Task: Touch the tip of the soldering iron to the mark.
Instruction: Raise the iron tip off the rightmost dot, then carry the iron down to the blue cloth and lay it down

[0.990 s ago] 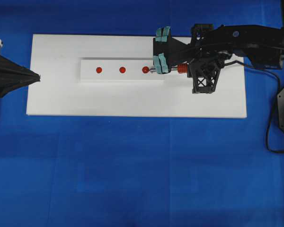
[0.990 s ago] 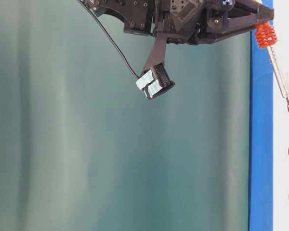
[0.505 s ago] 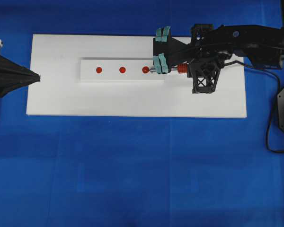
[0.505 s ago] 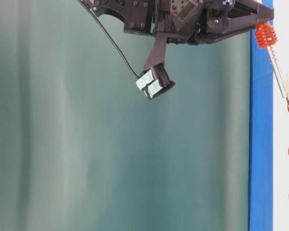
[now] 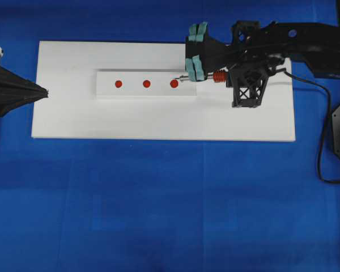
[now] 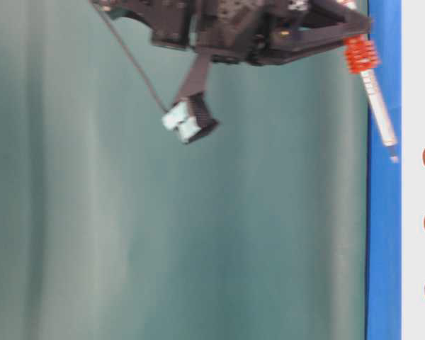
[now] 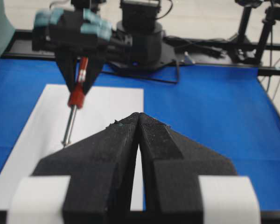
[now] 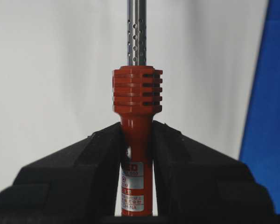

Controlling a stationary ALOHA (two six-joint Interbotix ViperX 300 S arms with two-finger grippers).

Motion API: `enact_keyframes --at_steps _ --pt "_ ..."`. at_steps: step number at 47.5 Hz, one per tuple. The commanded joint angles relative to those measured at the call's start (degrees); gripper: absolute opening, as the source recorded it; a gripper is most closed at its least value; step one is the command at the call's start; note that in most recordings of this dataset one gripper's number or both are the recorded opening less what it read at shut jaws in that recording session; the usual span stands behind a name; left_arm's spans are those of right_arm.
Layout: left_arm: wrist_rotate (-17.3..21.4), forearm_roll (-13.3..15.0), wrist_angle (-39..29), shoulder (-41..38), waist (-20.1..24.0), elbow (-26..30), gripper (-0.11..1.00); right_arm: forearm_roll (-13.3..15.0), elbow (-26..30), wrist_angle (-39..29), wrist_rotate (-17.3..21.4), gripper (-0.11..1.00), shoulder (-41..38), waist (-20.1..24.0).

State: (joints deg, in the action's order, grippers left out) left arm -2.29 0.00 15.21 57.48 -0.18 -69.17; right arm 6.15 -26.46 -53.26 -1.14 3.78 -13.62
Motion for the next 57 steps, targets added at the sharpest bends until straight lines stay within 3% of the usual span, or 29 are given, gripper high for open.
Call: enact_keyframes --at_steps 1,18,42,50,57 --pt "-0.1 -0.1 0.5 -0.2 0.1 0.7 0.00 0.3 2.8 -2.4 0.1 0.06 2.7 -0.1" --pt "-0.1 -0.1 0.6 -0.2 0.1 0.7 0.00 1.7 9.8 -11.5 0.1 0.06 7.0 0.2" --pt "-0.1 -0.1 0.7 -0.2 0.1 0.7 0.00 1.7 10.5 -11.8 0.4 0.06 8.2 0.4" --pt "-0.1 -0.2 0.7 -0.2 0.1 0.7 0.00 1.7 10.3 -12.0 3.4 0.06 8.2 2.0" --pt "-0.1 -0.1 0.8 -0.2 0.1 0.7 0.00 1.7 9.9 -11.8 7.4 0.06 8.2 5.9"
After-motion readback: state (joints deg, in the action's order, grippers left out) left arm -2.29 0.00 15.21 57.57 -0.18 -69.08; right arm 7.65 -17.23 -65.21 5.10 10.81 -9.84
